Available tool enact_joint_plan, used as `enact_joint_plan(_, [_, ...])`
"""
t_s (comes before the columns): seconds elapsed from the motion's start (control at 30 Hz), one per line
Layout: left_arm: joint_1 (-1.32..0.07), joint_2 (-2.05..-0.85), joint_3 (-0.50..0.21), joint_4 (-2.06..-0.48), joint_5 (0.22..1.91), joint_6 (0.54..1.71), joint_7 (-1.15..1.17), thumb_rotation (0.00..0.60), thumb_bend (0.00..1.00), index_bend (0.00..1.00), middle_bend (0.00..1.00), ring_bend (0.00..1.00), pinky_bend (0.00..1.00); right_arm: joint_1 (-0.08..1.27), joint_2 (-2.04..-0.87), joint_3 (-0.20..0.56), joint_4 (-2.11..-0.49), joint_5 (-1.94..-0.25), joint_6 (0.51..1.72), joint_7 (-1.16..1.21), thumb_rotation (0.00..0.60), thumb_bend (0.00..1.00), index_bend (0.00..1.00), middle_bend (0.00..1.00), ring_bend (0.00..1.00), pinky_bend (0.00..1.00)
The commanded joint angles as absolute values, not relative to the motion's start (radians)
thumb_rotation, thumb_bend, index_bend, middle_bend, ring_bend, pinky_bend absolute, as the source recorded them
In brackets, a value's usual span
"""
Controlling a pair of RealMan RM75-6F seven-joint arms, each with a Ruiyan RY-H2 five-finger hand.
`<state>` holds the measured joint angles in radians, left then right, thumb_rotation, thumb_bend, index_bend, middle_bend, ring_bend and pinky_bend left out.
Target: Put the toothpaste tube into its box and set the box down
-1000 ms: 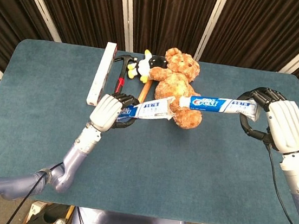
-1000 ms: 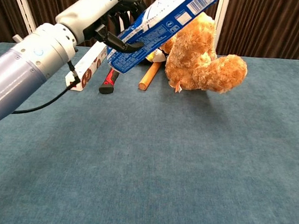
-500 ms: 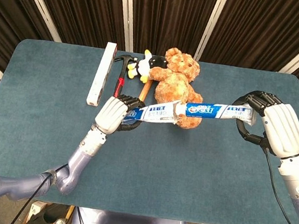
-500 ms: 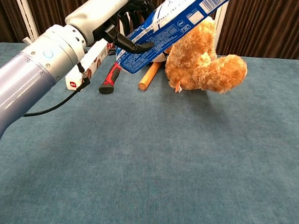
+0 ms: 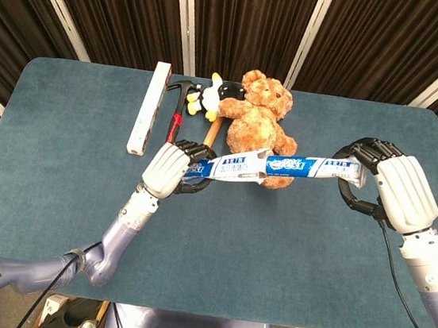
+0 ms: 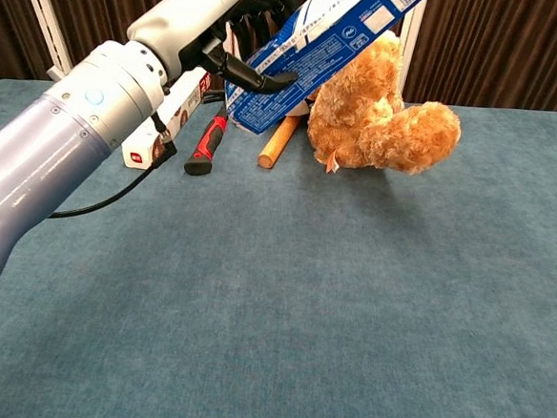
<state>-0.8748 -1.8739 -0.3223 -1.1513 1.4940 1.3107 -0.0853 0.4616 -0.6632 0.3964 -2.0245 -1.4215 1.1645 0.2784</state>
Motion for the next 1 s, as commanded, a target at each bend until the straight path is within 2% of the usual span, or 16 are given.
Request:
enact_joint_plan(0.03, [-0.880,-1.875,-0.326,-1.156,1.493,1.309,-0.081,0.600,0.42,0.47,0.54,0.49,0.52,0.464,-0.665,0.393,-2.026,-1.425,1.165,0.276,0.600,0.51,0.87,0.45,0.30,0.32])
enact_joint_plan(0.6, [-0.946,-1.861,-0.358,-1.228,1.471,1.243,0.033,0.600,0.42,0.47,0.53,0.48,0.52,0.480,-0.688,0.370,-2.024,-1.432,1.164,0.257,0.600,0.51,0.87,0.45,0.30,0.32])
enact_joint_plan(1.0, [-0.994,-1.916,-0.406,-1.274,1.421,1.230,0.116,0.600,0.42,0.47,0.53,0.48,0.52,0.486,-0.696,0.354,-2.029,-1.446,1.164,0.248,0.600,0.51,0.87,0.45,0.30,0.32])
